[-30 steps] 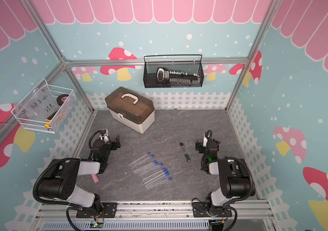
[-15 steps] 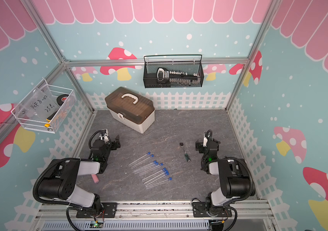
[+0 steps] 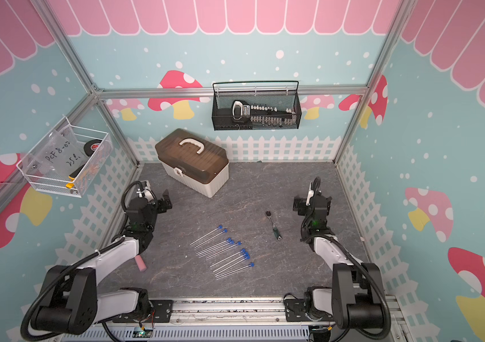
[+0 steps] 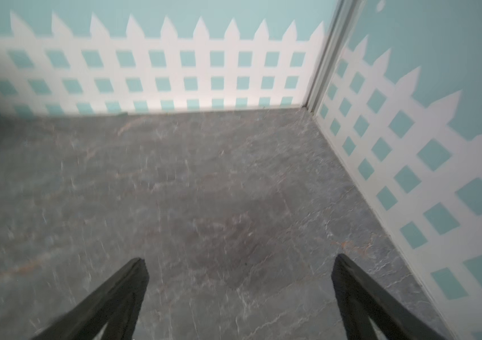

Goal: Remove stoppers from test tubes
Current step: Pick up the test tube at the center of the board.

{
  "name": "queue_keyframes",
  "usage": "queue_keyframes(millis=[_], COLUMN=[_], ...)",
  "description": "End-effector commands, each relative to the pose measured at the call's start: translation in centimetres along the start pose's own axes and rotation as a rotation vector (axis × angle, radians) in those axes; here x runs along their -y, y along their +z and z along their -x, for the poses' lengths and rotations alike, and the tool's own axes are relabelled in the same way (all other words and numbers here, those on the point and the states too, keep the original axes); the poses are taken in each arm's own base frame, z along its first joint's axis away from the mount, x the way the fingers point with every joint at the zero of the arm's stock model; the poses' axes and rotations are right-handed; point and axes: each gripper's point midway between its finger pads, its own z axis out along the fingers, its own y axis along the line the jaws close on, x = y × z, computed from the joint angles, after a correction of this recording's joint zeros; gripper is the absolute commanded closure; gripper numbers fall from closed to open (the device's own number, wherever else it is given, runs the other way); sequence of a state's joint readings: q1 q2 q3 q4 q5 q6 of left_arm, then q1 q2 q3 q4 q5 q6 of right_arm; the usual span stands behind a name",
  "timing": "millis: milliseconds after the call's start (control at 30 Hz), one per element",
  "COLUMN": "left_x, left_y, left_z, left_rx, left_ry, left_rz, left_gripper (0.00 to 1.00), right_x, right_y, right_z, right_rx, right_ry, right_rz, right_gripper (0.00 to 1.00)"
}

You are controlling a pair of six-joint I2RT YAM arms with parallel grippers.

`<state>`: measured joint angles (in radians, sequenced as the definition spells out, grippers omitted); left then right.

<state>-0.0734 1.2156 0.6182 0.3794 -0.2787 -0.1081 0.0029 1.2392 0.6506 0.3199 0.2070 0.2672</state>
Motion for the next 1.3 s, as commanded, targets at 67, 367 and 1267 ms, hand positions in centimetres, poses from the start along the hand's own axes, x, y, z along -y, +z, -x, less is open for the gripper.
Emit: queue_keyframes(millis=[67, 367, 1267], left_x=[0.0, 13.1, 16.1], left_y=[-2.2, -9.0, -10.3], left_z=[2.4, 2.6, -18.0], left_rx=[-0.219, -0.506, -1.058], left_ry=[-0.124, 0.105, 0.672], left_rz=[0.036, -0.352, -0.318], left_gripper=[0.01, 0.01, 0.25], right_x=[-0.1, -7.4, -12.7], right_y=[-2.2, -8.9, -14.9], right_z=[-2.5, -0.3, -6.7], right_rx=[-0.344, -0.605, -0.812], right_ry=[0.236, 0.211, 0.193], right_rz=[0.000, 0.365, 0.615], right_gripper=[0.05, 0.07, 0.05])
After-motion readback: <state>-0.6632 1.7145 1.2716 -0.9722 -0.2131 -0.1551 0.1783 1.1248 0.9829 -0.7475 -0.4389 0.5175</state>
